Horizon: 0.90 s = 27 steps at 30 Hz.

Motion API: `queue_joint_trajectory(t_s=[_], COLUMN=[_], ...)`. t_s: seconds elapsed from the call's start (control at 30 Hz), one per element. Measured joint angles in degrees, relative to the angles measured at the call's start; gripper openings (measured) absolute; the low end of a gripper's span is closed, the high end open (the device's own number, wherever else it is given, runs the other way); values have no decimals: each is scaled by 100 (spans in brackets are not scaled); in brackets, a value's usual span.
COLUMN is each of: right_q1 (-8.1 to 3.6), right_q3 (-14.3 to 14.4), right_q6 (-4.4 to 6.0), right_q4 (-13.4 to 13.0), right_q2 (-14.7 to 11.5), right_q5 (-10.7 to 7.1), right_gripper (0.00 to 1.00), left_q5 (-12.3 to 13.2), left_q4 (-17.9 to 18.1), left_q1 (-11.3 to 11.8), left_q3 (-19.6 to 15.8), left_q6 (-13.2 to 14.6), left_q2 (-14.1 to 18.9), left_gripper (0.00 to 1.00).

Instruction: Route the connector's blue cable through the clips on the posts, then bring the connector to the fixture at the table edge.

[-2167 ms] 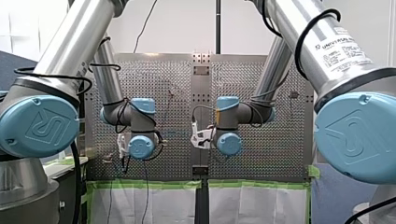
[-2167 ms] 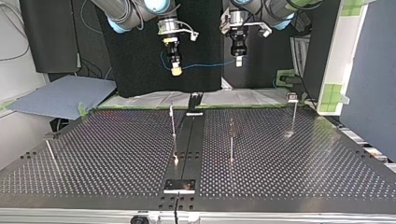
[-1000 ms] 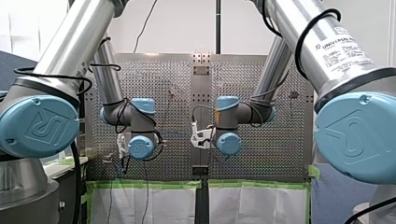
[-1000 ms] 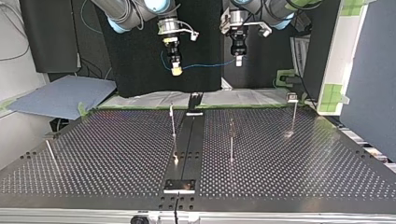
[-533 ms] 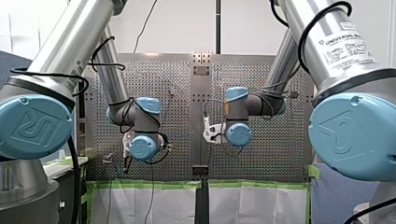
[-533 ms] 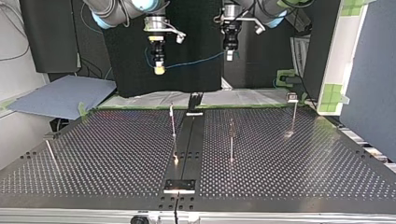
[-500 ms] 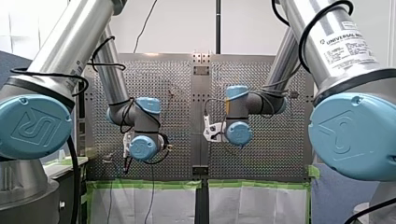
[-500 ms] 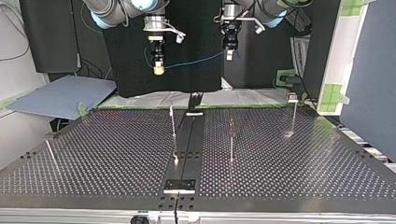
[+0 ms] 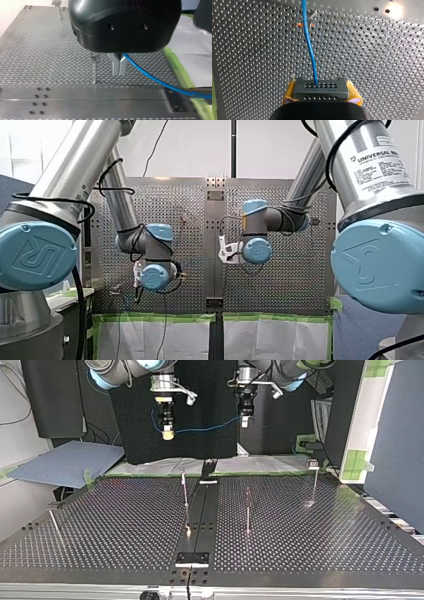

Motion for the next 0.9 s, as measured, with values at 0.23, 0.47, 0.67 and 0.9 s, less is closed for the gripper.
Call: queue_joint_trajectory(t_s=[0.23, 0.47, 0.67, 0.9], right_q1=[34, -15, -65, -109], right_q3=[-203, -413, -627, -924], right_q6=[136, 441, 532, 561], right_q4=[4, 77, 234, 439], right_q2=[-105, -121, -118, -104], right_q5=[-104, -316, -410, -629], right_gripper=[0, 0, 0, 0], left_q5=[-87, -382, -671, -796], left_q4=[-199, -522, -817, -1200], left_q1=[90, 220, 318, 416], left_q3=[278, 392, 572, 938], left_q6=[-244, -149, -73, -78], left_q2=[312, 641, 932, 1086], left_gripper=[0, 0, 0, 0])
